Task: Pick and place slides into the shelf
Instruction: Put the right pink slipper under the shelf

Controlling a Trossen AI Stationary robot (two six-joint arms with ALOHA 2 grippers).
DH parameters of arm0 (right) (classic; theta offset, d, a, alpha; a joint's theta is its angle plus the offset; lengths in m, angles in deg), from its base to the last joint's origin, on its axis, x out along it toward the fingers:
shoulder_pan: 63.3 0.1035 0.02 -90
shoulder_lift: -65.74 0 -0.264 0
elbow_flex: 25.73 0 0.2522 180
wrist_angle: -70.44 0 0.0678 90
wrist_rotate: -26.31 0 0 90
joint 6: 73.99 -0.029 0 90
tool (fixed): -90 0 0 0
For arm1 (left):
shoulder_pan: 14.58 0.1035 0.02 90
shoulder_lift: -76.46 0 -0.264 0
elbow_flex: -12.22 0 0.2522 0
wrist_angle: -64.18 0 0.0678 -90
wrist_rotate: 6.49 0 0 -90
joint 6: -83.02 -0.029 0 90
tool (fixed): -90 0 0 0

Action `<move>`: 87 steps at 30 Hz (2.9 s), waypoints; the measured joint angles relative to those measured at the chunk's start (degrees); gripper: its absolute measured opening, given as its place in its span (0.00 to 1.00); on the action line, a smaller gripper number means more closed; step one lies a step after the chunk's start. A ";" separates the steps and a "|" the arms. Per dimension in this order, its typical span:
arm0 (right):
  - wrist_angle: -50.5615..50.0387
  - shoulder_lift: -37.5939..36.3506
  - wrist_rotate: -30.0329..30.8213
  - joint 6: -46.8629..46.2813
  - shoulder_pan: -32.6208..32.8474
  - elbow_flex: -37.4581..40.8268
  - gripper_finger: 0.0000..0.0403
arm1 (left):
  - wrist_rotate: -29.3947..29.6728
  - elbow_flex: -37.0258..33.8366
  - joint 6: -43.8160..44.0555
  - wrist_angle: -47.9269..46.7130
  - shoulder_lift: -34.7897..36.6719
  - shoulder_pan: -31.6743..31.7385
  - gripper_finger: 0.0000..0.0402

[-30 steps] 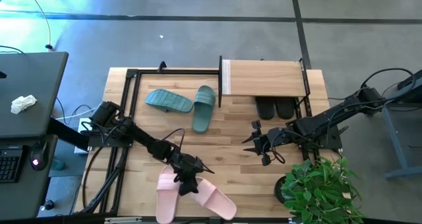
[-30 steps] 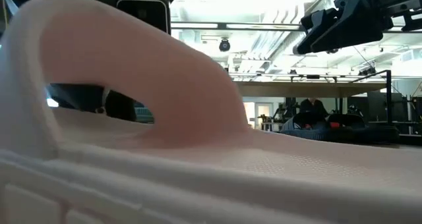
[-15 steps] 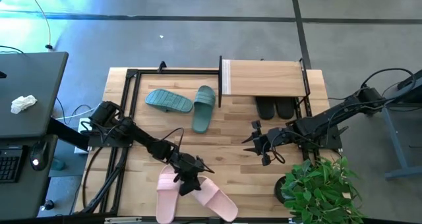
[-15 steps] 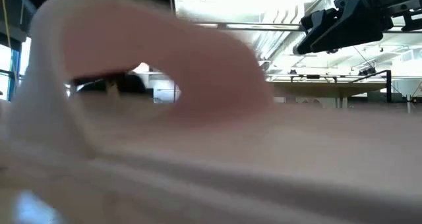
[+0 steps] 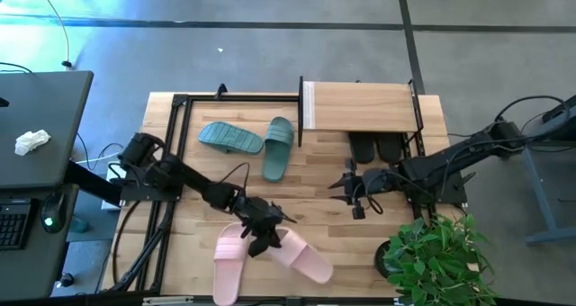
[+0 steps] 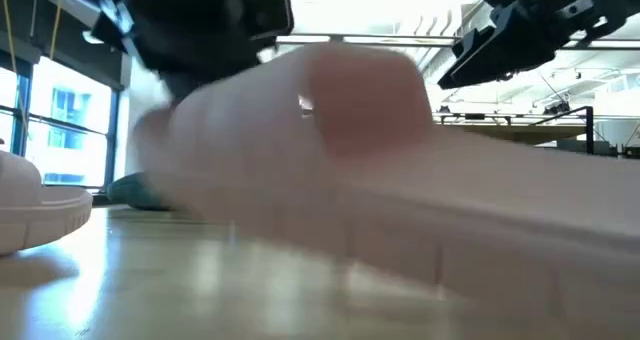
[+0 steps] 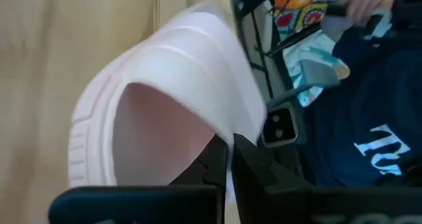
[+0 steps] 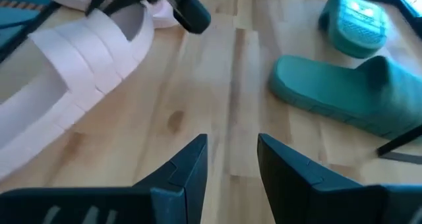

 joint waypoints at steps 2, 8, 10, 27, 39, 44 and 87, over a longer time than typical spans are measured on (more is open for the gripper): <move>-0.07 -0.20 -0.01 1.79 -1.22 0.00 0.31 | 0.25 0.96 -2.48 -2.86 1.71 1.12 0.00; 0.48 -2.05 5.62 10.47 -2.67 -0.09 0.31 | 1.48 8.19 -14.62 -22.65 7.66 5.74 0.00; -0.37 -3.19 8.24 14.42 -1.94 -0.07 0.31 | 2.00 11.81 -18.96 -29.73 8.81 7.81 0.00; -10.02 -7.43 30.44 7.00 10.71 -0.04 0.31 | -0.17 39.62 -38.81 -74.58 9.63 26.30 0.00; -9.17 -3.26 36.66 23.62 14.34 0.04 0.18 | -8.11 43.81 -38.65 -78.72 9.61 30.74 0.00; -0.32 -0.35 40.74 39.61 15.12 0.02 0.19 | -9.77 43.81 -35.40 -79.32 9.61 35.61 0.00; 28.04 14.86 47.22 85.71 10.00 0.02 0.20 | -24.58 43.77 -33.01 -74.07 9.55 42.04 0.00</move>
